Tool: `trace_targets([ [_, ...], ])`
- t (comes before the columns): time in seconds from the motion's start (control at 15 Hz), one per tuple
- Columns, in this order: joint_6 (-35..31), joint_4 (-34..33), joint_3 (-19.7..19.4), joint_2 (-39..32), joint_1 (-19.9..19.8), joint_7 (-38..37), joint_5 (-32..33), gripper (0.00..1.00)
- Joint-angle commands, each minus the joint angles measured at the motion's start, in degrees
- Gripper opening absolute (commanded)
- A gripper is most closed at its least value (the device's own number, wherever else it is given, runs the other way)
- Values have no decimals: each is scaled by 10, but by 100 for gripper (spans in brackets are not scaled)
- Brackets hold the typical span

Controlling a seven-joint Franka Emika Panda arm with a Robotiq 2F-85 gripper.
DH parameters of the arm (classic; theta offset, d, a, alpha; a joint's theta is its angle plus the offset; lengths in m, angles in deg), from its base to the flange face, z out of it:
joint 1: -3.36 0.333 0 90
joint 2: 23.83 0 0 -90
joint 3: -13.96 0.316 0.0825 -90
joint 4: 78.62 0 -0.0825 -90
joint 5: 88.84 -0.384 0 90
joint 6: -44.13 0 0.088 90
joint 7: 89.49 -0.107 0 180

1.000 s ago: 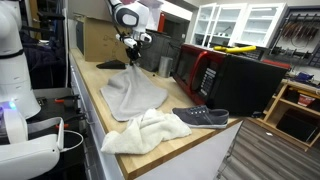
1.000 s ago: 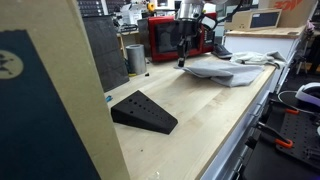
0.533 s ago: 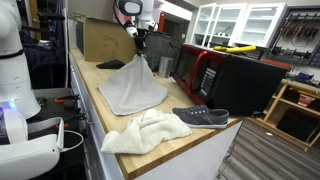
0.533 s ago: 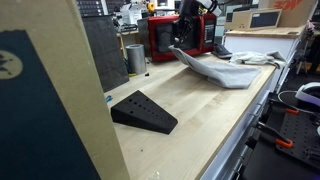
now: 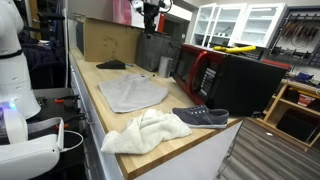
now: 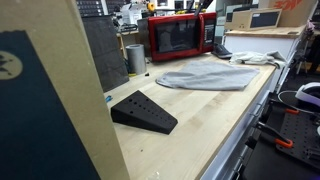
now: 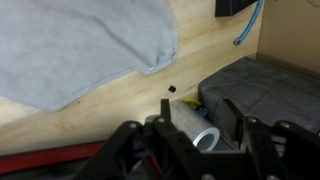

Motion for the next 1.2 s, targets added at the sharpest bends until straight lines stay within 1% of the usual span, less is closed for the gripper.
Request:
trace_targets([
  [0.0,40,-6,-46,53,-45,21,96,86],
  [0.07,48,-4,-60,62,-54,35,121,94],
  [0.13,53,-2,-73,67,-62,48,144,99],
  [0.27,93,7,-97,76,-75,78,179,100],
  [0.33,110,13,-102,79,-79,90,205,100],
  [0.47,143,19,-110,81,-80,117,233,100],
  [0.53,153,23,-114,80,-77,135,237,100],
  [0.67,161,32,-111,76,-68,157,234,100],
  [0.87,154,44,-101,62,-50,177,223,100],
  [1.13,119,68,-70,36,-24,170,234,100],
])
